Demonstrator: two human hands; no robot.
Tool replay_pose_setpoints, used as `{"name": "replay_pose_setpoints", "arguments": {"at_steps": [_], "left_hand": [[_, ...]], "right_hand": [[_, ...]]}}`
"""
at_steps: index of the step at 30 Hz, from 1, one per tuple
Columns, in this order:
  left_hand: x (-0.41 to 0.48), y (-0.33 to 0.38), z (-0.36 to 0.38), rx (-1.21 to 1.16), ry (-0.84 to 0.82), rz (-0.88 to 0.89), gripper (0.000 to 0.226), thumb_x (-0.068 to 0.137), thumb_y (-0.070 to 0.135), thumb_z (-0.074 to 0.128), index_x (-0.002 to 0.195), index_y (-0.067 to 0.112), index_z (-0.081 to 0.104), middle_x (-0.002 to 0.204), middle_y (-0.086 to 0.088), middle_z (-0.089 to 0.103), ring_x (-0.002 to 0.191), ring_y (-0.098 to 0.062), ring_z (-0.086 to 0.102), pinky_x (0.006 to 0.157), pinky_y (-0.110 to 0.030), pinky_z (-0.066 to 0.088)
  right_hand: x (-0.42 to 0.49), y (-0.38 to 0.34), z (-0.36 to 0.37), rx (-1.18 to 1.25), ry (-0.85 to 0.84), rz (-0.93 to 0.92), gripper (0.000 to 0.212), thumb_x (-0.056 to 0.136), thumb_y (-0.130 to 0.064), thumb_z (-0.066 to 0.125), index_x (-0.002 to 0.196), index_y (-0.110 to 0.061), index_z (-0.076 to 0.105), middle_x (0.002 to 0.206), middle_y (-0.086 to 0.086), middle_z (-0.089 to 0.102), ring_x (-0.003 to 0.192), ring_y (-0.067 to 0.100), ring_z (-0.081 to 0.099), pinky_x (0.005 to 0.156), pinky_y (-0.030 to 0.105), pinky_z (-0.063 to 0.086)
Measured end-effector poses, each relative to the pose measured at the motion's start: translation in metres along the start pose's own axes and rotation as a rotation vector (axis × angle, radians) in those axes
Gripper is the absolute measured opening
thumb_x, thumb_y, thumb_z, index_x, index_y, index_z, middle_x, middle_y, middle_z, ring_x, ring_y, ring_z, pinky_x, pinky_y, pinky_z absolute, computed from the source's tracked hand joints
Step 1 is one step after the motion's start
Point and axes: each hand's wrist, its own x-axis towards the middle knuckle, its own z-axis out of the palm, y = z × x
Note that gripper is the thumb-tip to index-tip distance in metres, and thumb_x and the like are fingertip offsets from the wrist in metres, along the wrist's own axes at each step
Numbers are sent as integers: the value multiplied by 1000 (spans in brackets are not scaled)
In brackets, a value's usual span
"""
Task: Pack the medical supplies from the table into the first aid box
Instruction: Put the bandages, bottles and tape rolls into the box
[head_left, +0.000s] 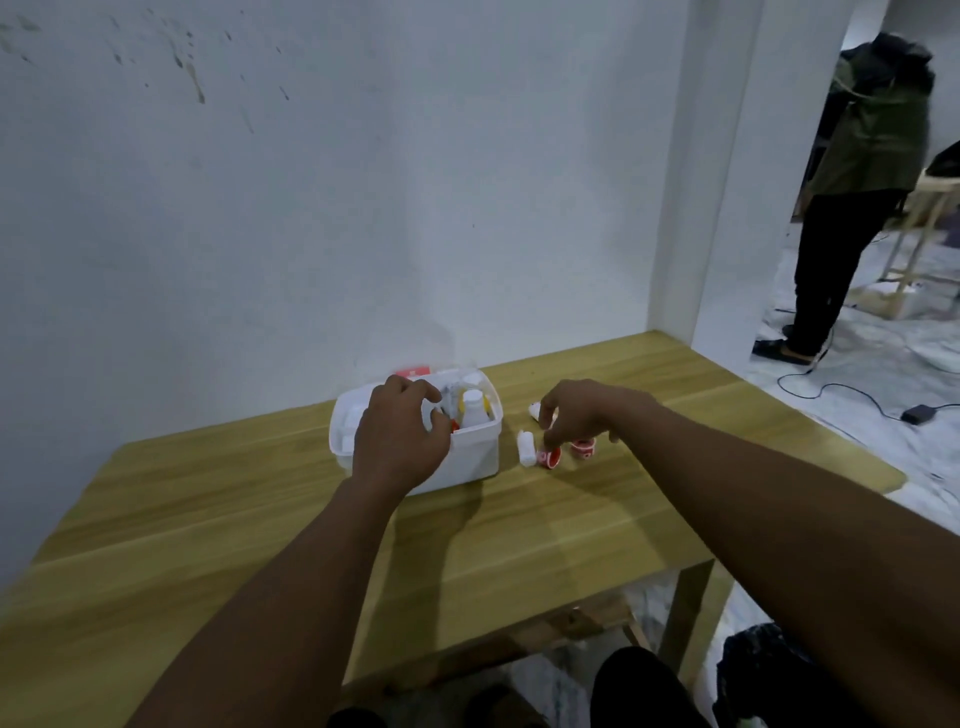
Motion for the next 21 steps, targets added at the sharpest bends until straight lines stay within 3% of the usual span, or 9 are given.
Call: {"name": "replay_pose_setpoints", "arguments": {"at_steps": [1, 3, 5, 9, 15, 21], "left_hand": [[-1, -1, 1, -3, -1, -8, 25, 83, 25, 64, 106, 18, 70, 113, -2, 62, 105, -20, 57, 78, -32, 48], [-4, -5, 1, 1, 2, -12, 25, 83, 23, 64, 105, 16, 70, 111, -4, 63, 105, -22, 57, 78, -32, 47], [-5, -9, 0, 14, 2, -14, 25, 82, 21, 63, 105, 14, 71, 110, -6, 64, 106, -24, 57, 80, -33, 46], [-6, -15, -3, 38, 5, -28, 25, 82, 21, 64, 104, 14, 71, 112, -7, 65, 107, -26, 57, 83, -38, 50], [-3, -19, -4, 48, 3, -47, 25, 83, 22, 63, 105, 16, 71, 114, -6, 64, 109, -24, 56, 82, -34, 47], [-3, -23, -7, 73, 9, -33, 24, 82, 22, 62, 104, 16, 71, 112, -8, 65, 107, -26, 56, 85, -36, 47]], "right_hand": [[2, 2, 8, 10, -2, 8, 39, 83, -35, 73, 117, -17, 70, 119, 4, 69, 92, 20, 61, 56, 28, 47], [7, 7, 25, 20, 21, 5, 33, 81, -34, 72, 109, -16, 73, 140, -2, 59, 104, 20, 61, 79, 35, 56], [10, 10, 37, 28, 63, 12, 23, 81, -30, 71, 102, -20, 71, 144, -2, 53, 114, 21, 55, 94, 37, 52], [11, 13, 45, 59, 101, 19, 25, 82, -20, 72, 106, -18, 70, 133, 2, 59, 102, 19, 56, 86, 32, 51], [11, 15, 45, 57, 82, -38, 30, 76, -21, 81, 106, -17, 78, 154, -3, 43, 117, 20, 56, 86, 29, 49], [16, 19, 52, 123, 97, -35, 32, 69, -25, 87, 99, -22, 76, 142, 1, 55, 108, 20, 60, 80, 28, 48]]}}
